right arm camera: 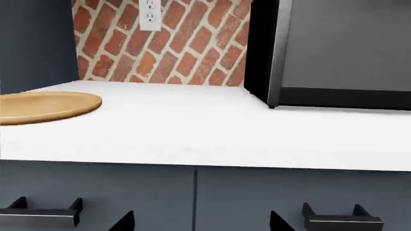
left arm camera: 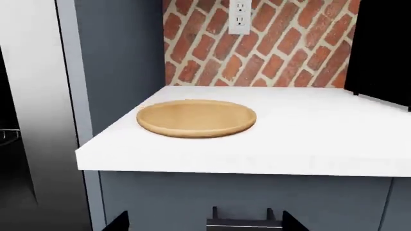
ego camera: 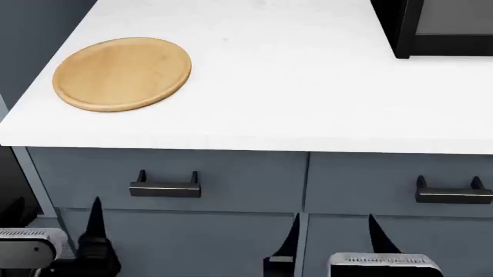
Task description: Pick the fish from the oven and place it on the plate on the counter.
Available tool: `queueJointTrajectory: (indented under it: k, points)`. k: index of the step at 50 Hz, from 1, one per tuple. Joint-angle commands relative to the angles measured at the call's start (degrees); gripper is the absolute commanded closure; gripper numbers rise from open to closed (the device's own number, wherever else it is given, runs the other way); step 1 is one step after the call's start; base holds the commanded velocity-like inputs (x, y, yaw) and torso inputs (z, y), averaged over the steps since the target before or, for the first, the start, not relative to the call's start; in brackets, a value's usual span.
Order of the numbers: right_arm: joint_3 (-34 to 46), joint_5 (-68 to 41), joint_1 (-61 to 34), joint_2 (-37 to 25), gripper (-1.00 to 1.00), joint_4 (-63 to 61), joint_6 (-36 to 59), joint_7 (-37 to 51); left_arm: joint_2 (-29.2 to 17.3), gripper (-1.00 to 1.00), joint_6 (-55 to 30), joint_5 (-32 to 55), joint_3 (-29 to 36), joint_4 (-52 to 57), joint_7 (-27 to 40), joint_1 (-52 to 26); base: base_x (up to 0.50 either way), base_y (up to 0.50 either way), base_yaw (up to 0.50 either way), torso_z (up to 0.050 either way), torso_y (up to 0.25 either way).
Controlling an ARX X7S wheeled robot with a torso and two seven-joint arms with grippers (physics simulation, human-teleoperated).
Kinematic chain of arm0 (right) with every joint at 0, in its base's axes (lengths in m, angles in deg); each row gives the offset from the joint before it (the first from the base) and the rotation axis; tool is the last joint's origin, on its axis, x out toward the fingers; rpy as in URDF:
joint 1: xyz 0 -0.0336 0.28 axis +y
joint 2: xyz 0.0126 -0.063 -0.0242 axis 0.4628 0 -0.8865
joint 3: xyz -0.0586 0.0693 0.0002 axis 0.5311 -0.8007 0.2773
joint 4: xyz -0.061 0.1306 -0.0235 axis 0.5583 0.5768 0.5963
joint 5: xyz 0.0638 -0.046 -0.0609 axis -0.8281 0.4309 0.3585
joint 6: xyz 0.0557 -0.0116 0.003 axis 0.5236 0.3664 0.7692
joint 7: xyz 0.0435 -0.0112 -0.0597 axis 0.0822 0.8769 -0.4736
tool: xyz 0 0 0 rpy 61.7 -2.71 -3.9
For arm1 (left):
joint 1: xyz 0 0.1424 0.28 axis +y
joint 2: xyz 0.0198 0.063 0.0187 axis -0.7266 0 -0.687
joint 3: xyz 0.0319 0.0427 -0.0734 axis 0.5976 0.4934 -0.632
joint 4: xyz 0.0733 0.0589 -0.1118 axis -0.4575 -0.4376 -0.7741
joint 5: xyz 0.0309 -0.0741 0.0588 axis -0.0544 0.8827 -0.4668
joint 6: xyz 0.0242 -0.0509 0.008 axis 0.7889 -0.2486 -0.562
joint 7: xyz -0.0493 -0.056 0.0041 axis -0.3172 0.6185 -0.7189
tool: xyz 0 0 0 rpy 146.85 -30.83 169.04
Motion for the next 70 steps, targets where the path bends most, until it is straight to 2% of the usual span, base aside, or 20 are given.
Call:
queueJointTrajectory:
  k: [1,3,4,7,9,10,12,16,18,20,22,27,70]
  points:
    - [-1.48,-1.86,-24.38,-0.44,-1.0,-30.35,46.75,1.02,-0.95,-1.0,-49.32,7.19,-3.14,33.39,2.22,-28.35,0.0,0.0,0.0,0.0,0.0]
    - [-1.0,-2.34,-30.59,-0.56,-1.0,-33.0,54.39,0.98,-0.26,-1.0,-56.5,10.98,-5.05,35.29,3.63,-34.27,0.0,0.0,0.0,0.0,0.0]
    - [-1.3,-2.84,-34.19,-0.41,-1.0,-34.41,57.98,0.51,-0.54,-1.0,-59.55,17.75,-7.46,35.31,7.48,-37.85,0.0,0.0,0.0,0.0,0.0]
    - [-1.67,-3.62,-42.65,-0.51,-1.0,-36.82,66.28,0.14,-3.62,-1.0,-61.72,40.93,-14.57,33.07,24.35,-44.16,0.0,0.0,0.0,0.0,0.0]
    - [-2.15,-5.38,-45.71,-1.2,-1.0,-36.21,66.91,0.93,-6.39,-1.0,-61.67,58.12,-17.44,29.55,38.23,-48.19,0.0,0.0,0.0,0.0,0.0]
    - [-2.71,-7.26,-46.54,-1.57,-1.0,-35.88,66.91,2.09,-6.94,-1.0,-61.58,63.67,-18.14,28.53,42.38,-49.45,0.0,0.0,0.0,0.0,0.0]
    - [-4.98,-16.55,-47.91,-3.27,-1.0,-34.88,66.92,7.84,-7.97,-1.0,-61.37,71.48,-18.06,26.69,49.41,-51.81,0.0,0.0,0.0,0.0,0.0]
    - [-13.44,-49.91,-52.08,-8.25,-1.0,-31.05,66.88,31.22,-9.74,-1.0,-59.97,81.88,-17.55,23.79,59.48,-56.94,0.0,0.0,0.0,0.0,0.0]
    - [-14.55,-58.99,-54.21,-9.74,-1.0,-29.48,66.79,38.28,-10.25,-1.0,-59.31,81.21,-16.77,24.01,59.15,-57.45,0.0,0.0,0.0,0.0,0.0]
    - [-14.85,-61.87,-54.61,-10.27,-1.0,-28.94,66.34,40.64,-10.41,-1.0,-58.45,79.24,-16.32,24.77,57.52,-56.21,0.0,0.0,0.0,0.0,0.0]
    - [-13.87,-62.32,-54.36,-11.18,-1.0,-29.07,65.6,41.08,-10.59,-1.0,-57.6,77.04,-15.79,25.37,55.76,-54.59,0.0,0.0,0.0,0.0,0.0]
    - [-14.02,-63.11,-54.49,-11.93,-1.0,-29.27,63.64,41.57,-11.29,-1.0,-56.99,78.8,-15.31,25.19,57.51,-54.7,0.0,0.0,0.0,0.0,0.0]
    - [-11.65,-69.31,-55.22,-13.77,-1.0,-27.89,60.13,46.07,-14.46,-1.0,-51.52,81.8,-11.85,25.11,61.13,-54.2,0.0,0.5,0.0,0.0,0.0]
